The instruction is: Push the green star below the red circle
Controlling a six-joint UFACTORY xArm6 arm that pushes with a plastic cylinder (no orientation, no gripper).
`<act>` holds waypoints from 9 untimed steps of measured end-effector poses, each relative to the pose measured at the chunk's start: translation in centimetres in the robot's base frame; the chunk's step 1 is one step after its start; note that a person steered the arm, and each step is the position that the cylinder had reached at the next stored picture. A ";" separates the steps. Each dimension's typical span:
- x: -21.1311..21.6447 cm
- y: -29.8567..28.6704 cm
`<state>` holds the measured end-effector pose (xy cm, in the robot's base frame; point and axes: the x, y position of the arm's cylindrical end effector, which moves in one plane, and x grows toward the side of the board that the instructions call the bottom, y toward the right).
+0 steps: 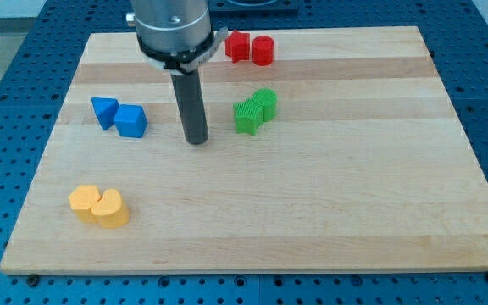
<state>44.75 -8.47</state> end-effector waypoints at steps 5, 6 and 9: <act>0.0 5.2; 0.3 5.3; -2.6 6.1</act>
<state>42.16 -2.40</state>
